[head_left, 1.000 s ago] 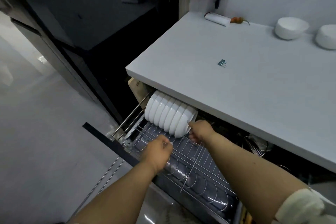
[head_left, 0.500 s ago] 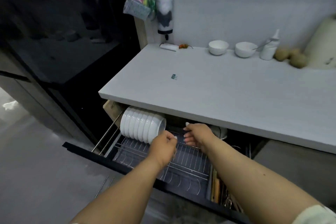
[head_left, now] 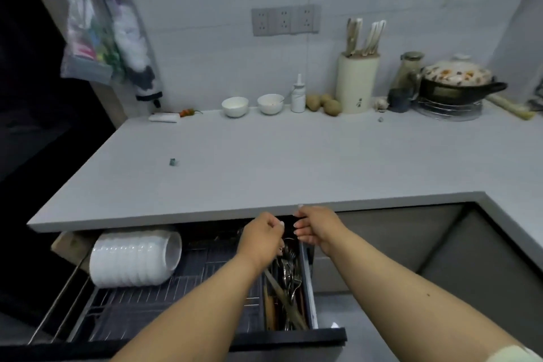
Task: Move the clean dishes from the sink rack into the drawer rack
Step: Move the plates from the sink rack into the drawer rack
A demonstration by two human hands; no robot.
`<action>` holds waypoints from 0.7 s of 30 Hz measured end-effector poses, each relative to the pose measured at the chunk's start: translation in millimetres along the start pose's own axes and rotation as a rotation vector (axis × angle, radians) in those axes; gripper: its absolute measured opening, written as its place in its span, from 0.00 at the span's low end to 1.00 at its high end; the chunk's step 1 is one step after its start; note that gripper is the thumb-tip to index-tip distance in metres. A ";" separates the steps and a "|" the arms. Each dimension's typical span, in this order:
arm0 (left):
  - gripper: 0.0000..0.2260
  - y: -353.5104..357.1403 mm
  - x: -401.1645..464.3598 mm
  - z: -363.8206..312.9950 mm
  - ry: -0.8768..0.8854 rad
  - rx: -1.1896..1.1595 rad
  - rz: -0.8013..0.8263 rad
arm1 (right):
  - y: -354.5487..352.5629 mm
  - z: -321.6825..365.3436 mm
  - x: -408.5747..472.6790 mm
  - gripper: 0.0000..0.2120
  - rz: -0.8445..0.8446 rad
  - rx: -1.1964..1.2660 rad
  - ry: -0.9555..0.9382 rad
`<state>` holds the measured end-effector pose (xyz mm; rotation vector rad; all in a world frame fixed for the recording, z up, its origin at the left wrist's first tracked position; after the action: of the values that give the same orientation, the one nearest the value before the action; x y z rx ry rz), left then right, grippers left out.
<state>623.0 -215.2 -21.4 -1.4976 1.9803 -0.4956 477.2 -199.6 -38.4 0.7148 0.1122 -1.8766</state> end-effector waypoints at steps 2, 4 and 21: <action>0.06 27.7 4.1 -29.6 0.052 0.022 0.043 | -38.9 15.2 -3.0 0.11 -0.053 0.030 -0.020; 0.07 56.3 7.0 -62.8 0.116 0.040 0.084 | -79.5 32.0 -5.5 0.12 -0.104 0.061 -0.037; 0.19 334.4 -16.4 -297.2 0.522 0.221 0.467 | -506.8 135.5 -98.7 0.09 -0.933 0.223 -0.458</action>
<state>186.2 -119.3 -1.0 -0.7752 2.4730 -0.9275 2.1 41.1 -1.5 0.3650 -0.0787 -2.9390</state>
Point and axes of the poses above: each hand's wrist, its own x-axis towards the middle knuckle, its own y-axis out of the palm, z = x × y, the point moved 8 cm from there along x, towards the middle knuckle, and after that the axes turned 15 degrees about x, right-handed, at the moved point
